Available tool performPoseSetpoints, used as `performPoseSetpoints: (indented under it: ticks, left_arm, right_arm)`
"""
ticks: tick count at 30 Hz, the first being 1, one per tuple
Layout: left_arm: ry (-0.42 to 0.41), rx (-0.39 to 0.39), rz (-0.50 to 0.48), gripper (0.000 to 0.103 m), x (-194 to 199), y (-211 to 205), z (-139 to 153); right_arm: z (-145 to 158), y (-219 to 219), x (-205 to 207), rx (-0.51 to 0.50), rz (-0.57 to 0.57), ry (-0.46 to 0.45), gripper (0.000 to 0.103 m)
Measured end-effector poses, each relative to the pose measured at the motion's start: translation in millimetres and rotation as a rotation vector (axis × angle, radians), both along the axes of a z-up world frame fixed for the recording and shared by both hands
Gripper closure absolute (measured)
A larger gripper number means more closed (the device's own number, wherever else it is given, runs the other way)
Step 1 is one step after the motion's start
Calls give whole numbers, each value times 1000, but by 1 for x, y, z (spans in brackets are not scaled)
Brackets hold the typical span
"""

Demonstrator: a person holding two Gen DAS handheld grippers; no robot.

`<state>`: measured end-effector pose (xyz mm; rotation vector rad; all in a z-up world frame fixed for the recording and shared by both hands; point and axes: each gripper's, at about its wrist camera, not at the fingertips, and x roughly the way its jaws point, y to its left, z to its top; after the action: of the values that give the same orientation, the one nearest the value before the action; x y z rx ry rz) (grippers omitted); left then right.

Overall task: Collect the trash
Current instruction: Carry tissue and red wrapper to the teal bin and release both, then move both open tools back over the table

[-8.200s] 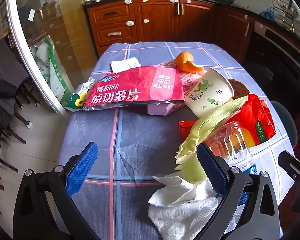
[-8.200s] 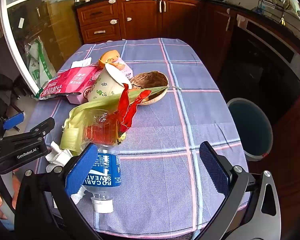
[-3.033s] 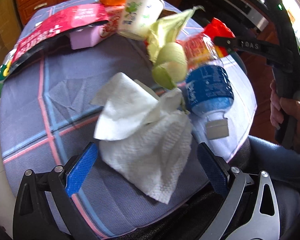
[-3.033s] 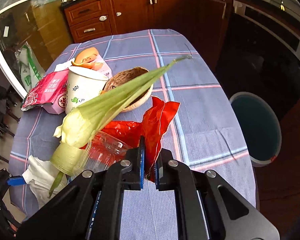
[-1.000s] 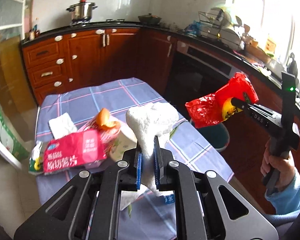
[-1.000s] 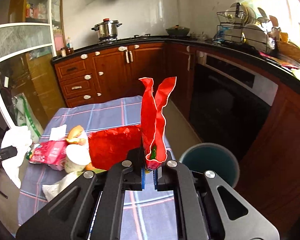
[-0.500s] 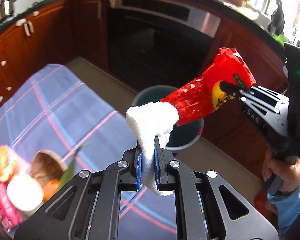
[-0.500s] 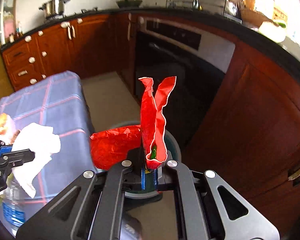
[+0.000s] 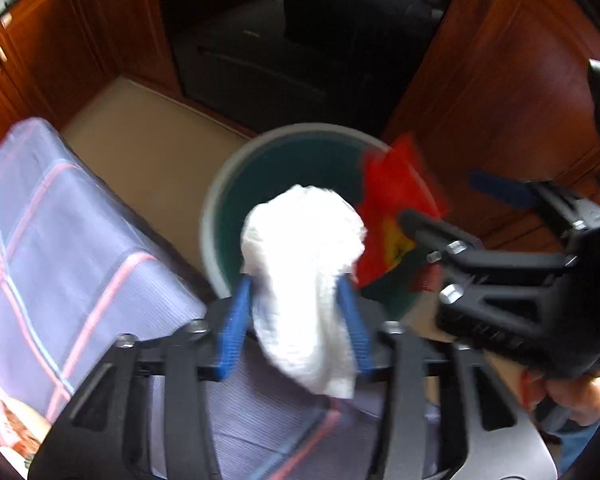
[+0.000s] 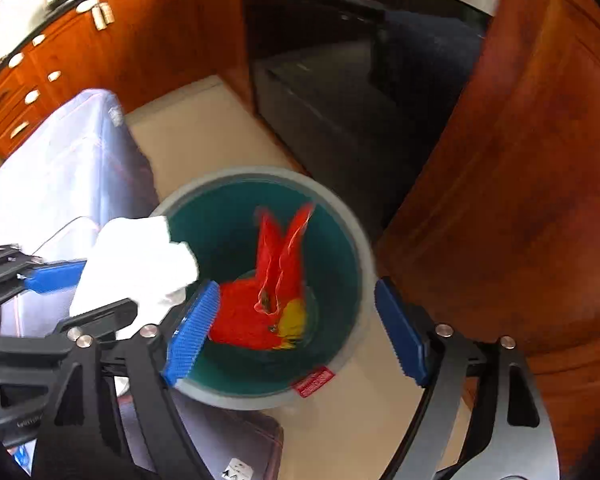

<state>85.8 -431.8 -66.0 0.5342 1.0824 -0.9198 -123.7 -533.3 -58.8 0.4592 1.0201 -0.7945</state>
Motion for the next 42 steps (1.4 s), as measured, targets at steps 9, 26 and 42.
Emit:
performPoseSetpoints:
  ticks: [9, 26, 42]
  left_arm:
    - [-2, 10, 13, 38, 2, 13, 3]
    - [-156, -107, 65, 14, -40, 126, 108]
    - [-234, -106, 349, 4, -52, 367, 112]
  right_arm:
    - [4, -6, -11, 51, -55, -38, 18]
    - [79, 93, -9, -27, 54, -100, 11]
    - [58, 295, 67, 208, 424, -49, 11]
